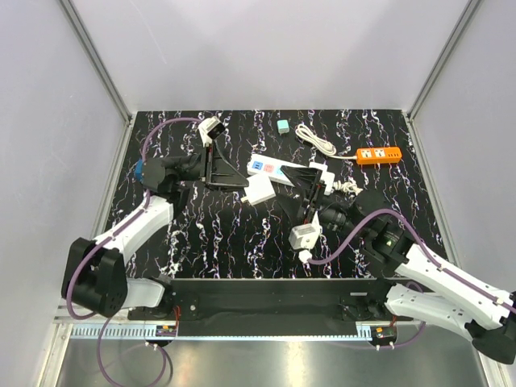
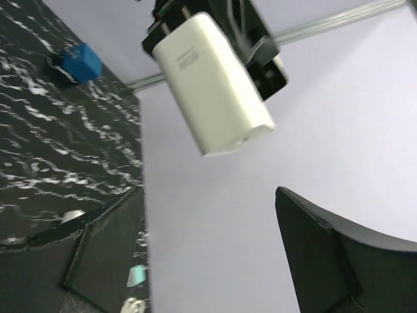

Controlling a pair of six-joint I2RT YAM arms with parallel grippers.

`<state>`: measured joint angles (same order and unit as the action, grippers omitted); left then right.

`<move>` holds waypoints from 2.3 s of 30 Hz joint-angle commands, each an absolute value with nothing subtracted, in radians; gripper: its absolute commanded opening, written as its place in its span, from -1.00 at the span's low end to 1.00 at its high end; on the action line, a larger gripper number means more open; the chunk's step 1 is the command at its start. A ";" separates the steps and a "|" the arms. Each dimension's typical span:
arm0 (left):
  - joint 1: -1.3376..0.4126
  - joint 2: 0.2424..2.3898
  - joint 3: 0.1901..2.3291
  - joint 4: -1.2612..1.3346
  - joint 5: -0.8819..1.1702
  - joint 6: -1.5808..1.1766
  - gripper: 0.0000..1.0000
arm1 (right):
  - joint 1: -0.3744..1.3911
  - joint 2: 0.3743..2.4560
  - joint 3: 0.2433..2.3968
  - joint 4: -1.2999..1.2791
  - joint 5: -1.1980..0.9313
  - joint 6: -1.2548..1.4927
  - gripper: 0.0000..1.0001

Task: Insert the plug

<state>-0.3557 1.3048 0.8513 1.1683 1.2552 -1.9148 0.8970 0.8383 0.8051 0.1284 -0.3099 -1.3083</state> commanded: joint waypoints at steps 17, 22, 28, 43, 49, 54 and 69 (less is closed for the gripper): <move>-0.410 1.400 0.894 1.443 1.264 -2.197 -1.00 | 1.031 0.945 0.904 0.130 -0.236 -1.615 -0.25; -0.407 1.419 0.939 1.457 1.252 -2.203 -0.09 | 1.032 0.953 0.890 0.158 -0.178 -1.579 -1.00; -0.324 1.398 1.116 1.145 1.232 -1.888 0.80 | 1.034 0.936 0.933 0.127 -0.123 -1.215 -1.00; -0.322 1.172 1.229 -0.256 1.000 -0.478 0.90 | 1.034 0.976 1.054 -0.164 0.034 -0.428 -1.00; -0.350 1.178 1.155 -0.273 1.066 -0.469 0.98 | 1.034 1.038 1.080 -0.160 0.035 -0.419 -1.00; -0.374 1.183 1.111 -0.275 1.065 -0.468 0.98 | 1.032 1.069 1.101 -0.153 0.018 -0.403 -1.00; -0.417 1.229 0.997 0.044 1.124 -0.753 0.98 | 1.032 1.132 1.121 -0.112 -0.052 -0.387 -1.00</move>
